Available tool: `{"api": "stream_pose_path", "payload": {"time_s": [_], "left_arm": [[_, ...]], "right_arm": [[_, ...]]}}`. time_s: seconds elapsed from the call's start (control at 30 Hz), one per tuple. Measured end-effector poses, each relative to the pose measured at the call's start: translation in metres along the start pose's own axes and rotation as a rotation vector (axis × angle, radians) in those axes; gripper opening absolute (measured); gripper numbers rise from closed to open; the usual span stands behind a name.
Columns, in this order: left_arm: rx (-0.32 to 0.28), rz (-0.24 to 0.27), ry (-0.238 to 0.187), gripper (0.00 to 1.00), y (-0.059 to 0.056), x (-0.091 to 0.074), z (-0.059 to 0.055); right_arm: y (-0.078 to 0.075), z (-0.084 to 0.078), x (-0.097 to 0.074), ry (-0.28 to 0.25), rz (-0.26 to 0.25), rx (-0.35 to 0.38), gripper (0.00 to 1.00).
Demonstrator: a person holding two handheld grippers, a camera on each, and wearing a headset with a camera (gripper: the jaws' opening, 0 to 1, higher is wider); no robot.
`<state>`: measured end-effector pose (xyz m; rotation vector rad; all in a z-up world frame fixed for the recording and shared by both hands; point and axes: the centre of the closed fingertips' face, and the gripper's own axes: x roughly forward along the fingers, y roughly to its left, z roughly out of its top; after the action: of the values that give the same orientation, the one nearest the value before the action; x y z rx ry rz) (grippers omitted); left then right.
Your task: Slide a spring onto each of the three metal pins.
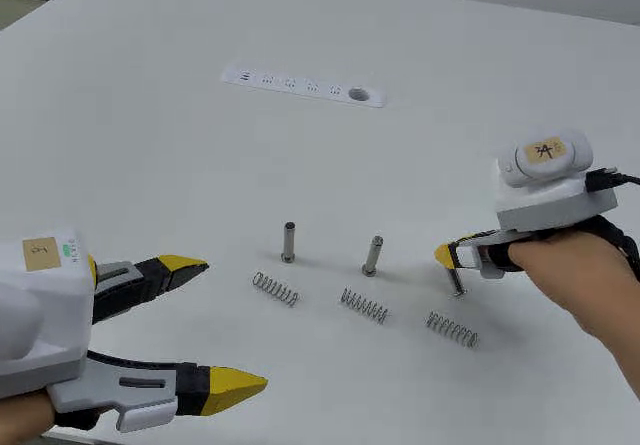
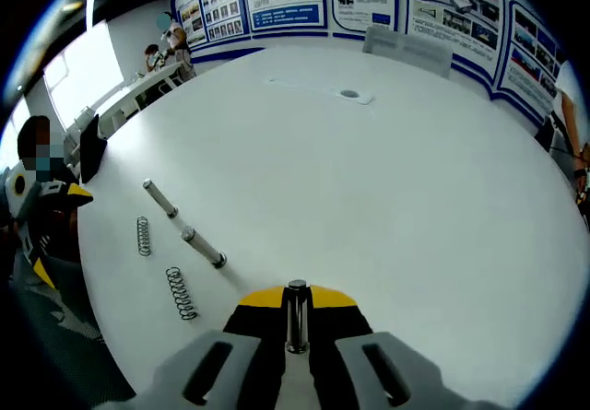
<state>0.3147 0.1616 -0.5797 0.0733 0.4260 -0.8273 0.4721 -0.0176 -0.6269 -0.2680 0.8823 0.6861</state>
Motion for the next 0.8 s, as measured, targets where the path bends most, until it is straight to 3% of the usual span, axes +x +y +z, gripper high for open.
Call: {"api": "stream_pose_path", "payload": {"time_s": [0.8], "left_arm": [[0.032, -0.017, 0.018, 0.8, -0.004, 0.001, -0.001]], "right_arm": [[0.009, -0.009, -0.024, -0.108, -0.023, -0.033, 0.09]]}}
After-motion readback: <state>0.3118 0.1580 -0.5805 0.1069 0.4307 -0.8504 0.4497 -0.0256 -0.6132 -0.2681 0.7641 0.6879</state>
